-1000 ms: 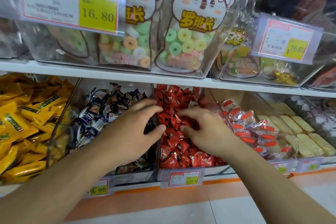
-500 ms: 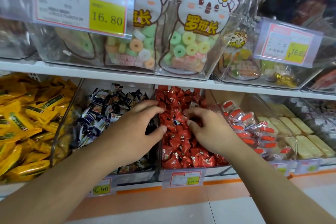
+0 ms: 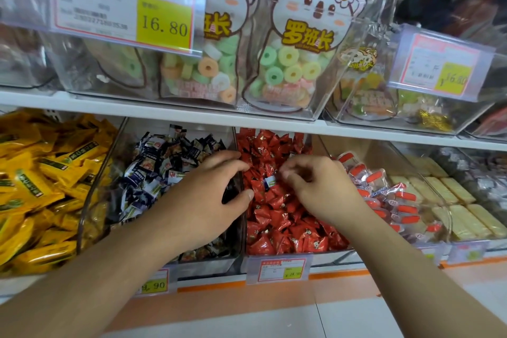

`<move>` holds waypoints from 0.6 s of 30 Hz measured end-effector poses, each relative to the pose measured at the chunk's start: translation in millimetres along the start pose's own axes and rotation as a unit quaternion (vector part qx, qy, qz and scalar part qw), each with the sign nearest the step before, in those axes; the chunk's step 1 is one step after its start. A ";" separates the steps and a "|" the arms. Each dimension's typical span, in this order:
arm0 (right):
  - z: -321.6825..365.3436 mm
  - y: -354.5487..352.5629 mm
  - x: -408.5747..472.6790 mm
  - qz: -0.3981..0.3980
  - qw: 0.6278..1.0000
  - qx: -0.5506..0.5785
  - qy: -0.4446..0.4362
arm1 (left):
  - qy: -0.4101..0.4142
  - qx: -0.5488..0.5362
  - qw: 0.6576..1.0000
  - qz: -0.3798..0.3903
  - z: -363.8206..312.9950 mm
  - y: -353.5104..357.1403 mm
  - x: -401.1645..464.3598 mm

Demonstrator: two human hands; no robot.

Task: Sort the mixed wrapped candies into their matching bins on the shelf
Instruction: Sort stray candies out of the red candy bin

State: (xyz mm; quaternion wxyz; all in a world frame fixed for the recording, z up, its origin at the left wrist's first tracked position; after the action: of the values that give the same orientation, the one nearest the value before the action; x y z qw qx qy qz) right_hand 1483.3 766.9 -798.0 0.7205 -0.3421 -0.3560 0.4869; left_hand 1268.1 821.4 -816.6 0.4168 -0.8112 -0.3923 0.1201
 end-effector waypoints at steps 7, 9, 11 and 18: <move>-0.6 20.0 8.2 0.038 0.999 -0.037 -0.007 | 0.002 0.004 1.000 -0.003 -0.6 0.4 0.0; -3.7 18.6 10.9 0.021 0.998 -0.053 0.005 | 0.002 0.002 1.000 -0.002 -0.1 0.1 -0.3; -5.0 19.7 13.2 0.006 0.998 -0.064 0.010 | 0.001 0.002 1.000 -0.002 -0.4 -0.2 -0.5; -5.2 35.6 19.6 0.010 0.996 -0.093 0.002 | -0.002 0.005 1.000 -0.003 -1.5 0.2 -1.1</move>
State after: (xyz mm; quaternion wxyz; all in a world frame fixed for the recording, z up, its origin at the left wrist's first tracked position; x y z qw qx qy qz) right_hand 1476.8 795.1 -827.0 0.6809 -0.4125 -0.3951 0.4583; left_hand 1268.3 819.7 -816.0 0.4200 -0.8079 -0.3947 0.1224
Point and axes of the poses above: each hand's wrist, its own x-axis towards the middle knuckle, its own y-axis out of the palm, z = x × y, the point moved 4 cm from there along x, towards the middle knuckle, and after that the axes turned 1 degree about y, right-handed, at the moved point
